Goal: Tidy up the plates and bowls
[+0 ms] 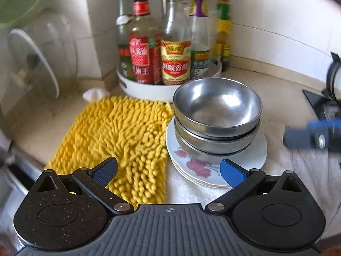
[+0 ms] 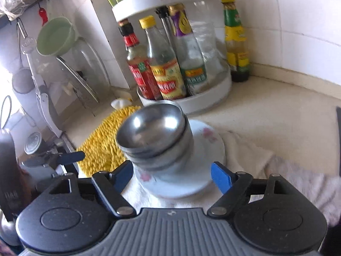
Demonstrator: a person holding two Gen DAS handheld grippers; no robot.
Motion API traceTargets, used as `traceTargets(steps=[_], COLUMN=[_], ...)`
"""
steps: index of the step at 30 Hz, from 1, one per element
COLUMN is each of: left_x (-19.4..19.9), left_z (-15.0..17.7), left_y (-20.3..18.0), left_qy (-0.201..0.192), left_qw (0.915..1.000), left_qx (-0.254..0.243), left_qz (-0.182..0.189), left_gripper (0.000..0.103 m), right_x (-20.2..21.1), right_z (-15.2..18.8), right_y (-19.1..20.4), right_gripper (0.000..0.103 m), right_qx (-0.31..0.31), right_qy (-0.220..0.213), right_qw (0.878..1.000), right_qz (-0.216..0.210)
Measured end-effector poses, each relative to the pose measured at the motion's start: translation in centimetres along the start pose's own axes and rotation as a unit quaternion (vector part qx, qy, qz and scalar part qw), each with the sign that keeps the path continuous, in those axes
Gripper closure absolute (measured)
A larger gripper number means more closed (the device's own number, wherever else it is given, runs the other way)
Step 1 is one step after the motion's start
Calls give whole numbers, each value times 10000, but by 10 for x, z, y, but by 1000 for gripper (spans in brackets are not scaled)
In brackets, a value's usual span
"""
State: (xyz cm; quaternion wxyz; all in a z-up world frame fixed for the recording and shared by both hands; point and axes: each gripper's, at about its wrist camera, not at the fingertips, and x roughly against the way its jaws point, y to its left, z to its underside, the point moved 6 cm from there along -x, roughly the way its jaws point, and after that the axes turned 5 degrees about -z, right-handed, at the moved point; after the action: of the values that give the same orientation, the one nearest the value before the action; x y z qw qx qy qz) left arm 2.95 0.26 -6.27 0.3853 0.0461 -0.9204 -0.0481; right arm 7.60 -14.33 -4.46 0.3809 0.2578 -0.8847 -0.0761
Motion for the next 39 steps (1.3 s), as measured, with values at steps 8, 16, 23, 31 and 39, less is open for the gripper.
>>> traceTargets(steps=[8,16,23,31,39], left_x=[23,40,47,52,53], left_z=[9,21,28,31,32], left_y=[-20,-31,-28,-23,-22], left_qy=[-49,39,115,109,153], left_qw=[9978,9956,9930,9915,9906], left_qx=[197,385,511,624,613], left_qz=[-632,-850,-1060,-1133,-1216], left_gripper=[0,0,0,0,2], right_x=[10,10,12,12,13], right_z=[21,32,37,40,42], right_y=[-16,-25,-19,-14,-10], right_gripper=[4,4,4,4,4], right_qx=[125,58,-6,-85,-54], right_qy=[-177,-54,-29,25,53], right_qw=[9976,9957,9964,9971,9975], right_qz=[661,921,848,750,710])
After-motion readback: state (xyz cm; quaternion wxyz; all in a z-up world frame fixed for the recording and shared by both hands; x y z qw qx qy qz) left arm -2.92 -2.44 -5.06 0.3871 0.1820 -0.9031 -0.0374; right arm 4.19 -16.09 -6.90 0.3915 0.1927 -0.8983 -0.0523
